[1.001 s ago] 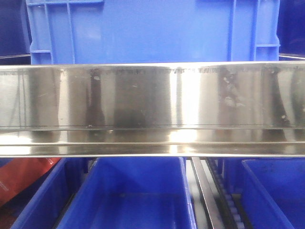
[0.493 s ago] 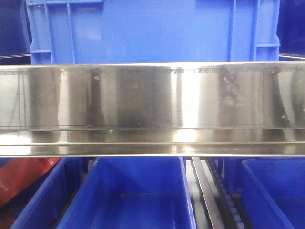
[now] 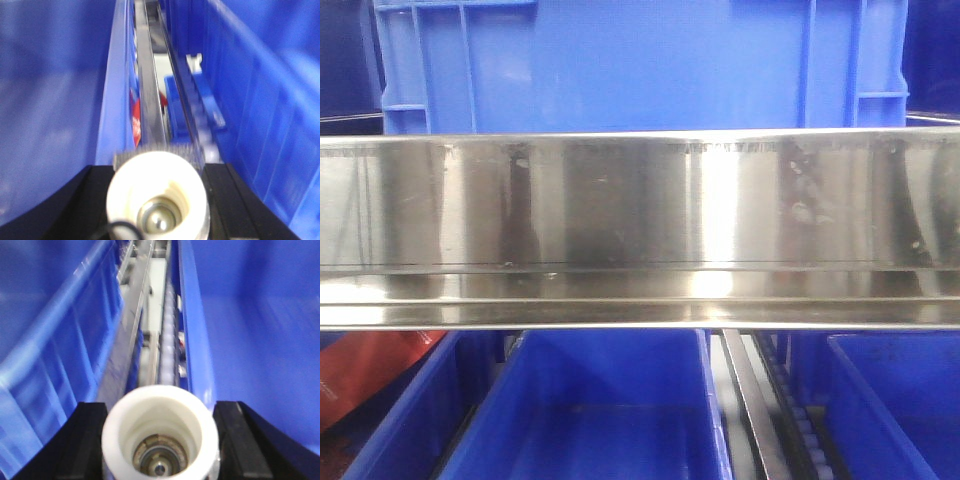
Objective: Place valve from conveyor to right shelf box
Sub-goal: 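Lower the valves into the blue bins and open both grippers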
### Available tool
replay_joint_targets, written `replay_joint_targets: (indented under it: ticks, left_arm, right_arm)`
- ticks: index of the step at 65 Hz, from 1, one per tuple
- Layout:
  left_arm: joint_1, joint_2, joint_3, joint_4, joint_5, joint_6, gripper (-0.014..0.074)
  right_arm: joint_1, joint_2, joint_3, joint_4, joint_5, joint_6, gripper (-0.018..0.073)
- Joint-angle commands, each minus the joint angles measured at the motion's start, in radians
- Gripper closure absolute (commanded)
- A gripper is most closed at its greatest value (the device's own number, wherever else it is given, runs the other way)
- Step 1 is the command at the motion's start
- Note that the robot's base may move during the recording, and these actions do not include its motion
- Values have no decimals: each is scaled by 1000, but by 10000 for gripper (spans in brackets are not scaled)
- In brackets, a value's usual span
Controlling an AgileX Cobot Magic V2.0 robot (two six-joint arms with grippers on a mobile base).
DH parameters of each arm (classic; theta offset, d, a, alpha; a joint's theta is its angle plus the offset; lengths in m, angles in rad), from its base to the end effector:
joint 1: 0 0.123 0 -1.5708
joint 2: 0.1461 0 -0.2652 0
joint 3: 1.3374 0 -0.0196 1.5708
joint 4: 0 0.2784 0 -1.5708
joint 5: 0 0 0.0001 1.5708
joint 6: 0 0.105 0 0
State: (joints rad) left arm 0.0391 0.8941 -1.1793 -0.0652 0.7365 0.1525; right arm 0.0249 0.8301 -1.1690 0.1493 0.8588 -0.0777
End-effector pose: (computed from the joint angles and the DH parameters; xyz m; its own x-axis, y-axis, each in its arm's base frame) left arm 0.2160 0.0038 0.4340 -0.3526 0.0902 -0.9314 0.0387 0.9959 0.0817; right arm 0.1914 0.0166 0.4323 -0.4166 0.0098 -0.9091 -0.1188 0.9908 0.0651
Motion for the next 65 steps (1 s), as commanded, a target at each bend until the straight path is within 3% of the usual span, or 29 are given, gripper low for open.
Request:
replay_joint_targets:
  ticks: [1,12,29,37,47,65]
  left_arm:
    - [-16,29,-111,-7,-67,-3,707]
    - [-112,162,-309,-39,-24,-3,707]
    - [-353,414,-532,-39,3,-3,707]
    - [-432,530,-594,-39,-1,-3,707]
    - [-475,654,-620,-39,-25,-3,707]
    - [-479,786,-619,-39,-14,-3,707]
  right_arm:
    - [-2,24,-105,41,-145,-4,712]
    - [43,136,-291,77,-150,-4,712]
    - [252,351,-515,89,-184,-4,712]
    - [347,441,-539,89,-211,-4,712]
    - [416,550,-540,89,-223,-4,712]
    - [430,716,-540,89,-202,-4,712]
